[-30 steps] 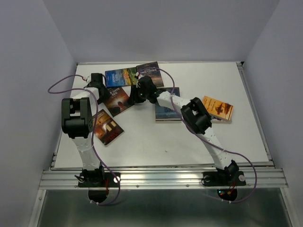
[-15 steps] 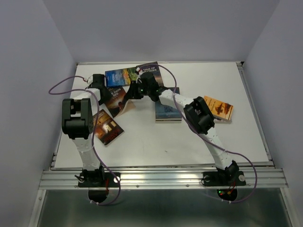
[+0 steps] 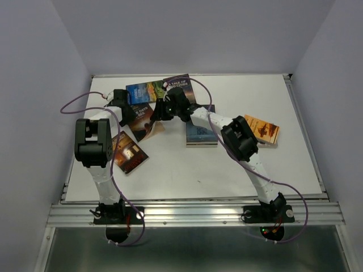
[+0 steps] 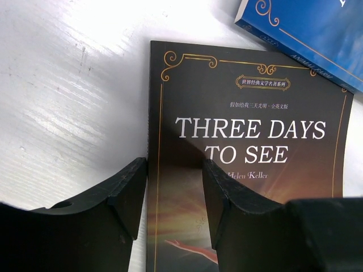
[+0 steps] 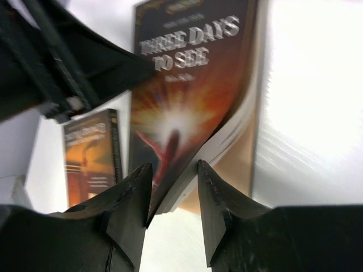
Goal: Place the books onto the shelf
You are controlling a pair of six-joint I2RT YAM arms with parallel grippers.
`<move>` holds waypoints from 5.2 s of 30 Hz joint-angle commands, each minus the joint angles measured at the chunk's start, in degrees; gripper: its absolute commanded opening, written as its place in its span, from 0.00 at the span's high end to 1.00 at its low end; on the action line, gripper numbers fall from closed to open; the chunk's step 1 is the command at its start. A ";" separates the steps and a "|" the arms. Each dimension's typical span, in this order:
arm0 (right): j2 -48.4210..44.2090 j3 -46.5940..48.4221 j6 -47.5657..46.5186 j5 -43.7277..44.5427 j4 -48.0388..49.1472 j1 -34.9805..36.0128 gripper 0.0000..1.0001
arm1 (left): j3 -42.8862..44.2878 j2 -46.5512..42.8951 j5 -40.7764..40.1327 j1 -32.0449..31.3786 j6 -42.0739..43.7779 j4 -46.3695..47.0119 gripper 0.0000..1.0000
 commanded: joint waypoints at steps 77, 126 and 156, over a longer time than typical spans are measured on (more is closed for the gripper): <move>-9.39 -4.96 -11.33 10.13 -13.78 0.98 0.38 | -13.99 -18.60 28.16 -7.36 1.96 21.52 1.00; -63.10 -48.11 -3.42 29.56 -12.20 -25.39 0.00 | 3.16 0.82 36.44 -30.30 -11.58 23.99 1.00; -62.75 -48.82 -3.85 28.69 -12.20 -25.39 0.00 | 11.42 -2.78 14.29 -33.02 -2.25 -6.95 0.05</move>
